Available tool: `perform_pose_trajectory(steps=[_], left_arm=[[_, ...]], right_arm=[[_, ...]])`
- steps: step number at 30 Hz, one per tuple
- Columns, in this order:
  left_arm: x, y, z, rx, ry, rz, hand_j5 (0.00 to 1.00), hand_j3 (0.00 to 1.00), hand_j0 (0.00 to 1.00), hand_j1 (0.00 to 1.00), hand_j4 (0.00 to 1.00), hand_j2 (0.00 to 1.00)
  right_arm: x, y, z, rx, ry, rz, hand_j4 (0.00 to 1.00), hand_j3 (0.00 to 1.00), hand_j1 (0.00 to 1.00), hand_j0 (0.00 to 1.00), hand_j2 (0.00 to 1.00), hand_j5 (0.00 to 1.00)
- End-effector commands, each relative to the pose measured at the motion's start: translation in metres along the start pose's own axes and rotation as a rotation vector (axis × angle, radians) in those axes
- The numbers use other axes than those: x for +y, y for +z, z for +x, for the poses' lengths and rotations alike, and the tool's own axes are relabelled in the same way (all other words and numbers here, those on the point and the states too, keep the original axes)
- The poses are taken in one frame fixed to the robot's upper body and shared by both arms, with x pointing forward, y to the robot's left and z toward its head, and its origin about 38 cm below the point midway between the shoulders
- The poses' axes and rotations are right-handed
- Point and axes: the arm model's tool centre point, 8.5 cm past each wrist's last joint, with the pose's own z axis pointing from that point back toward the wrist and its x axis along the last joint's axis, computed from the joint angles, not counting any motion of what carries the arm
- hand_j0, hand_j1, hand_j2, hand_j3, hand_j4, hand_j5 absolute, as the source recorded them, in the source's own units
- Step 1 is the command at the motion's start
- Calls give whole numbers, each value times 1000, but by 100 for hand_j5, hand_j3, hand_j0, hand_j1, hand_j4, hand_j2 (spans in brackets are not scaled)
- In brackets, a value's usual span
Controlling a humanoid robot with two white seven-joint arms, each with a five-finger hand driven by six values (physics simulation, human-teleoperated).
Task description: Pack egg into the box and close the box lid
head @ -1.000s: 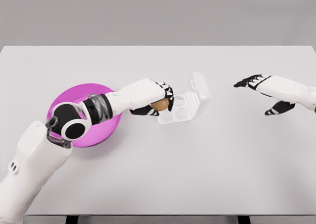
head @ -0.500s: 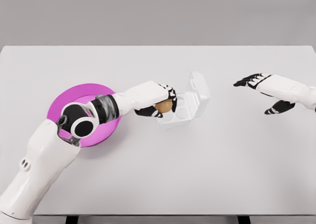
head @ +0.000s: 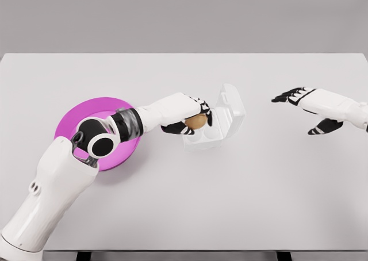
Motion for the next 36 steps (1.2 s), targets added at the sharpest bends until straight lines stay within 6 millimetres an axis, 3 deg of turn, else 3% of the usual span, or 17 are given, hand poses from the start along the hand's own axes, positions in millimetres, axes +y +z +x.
perform_pose_trajectory(steps=[1, 28, 36], left_arm=[[0, 0, 0, -1, 4, 2, 63, 63, 63, 63, 63, 63], [-1, 3, 1, -3, 1, 2, 73, 73, 73, 73, 73, 73], [3, 5, 5, -10, 1, 15, 91, 91, 91, 91, 91, 91]], right_arm=[[-1, 1, -1, 1, -4, -3, 100, 100, 100, 100, 100, 100], [-3, 1, 2, -4, 4, -6, 100, 100, 100, 100, 100, 100], [-3, 0, 4, -10, 7, -6, 100, 100, 100, 100, 100, 100]])
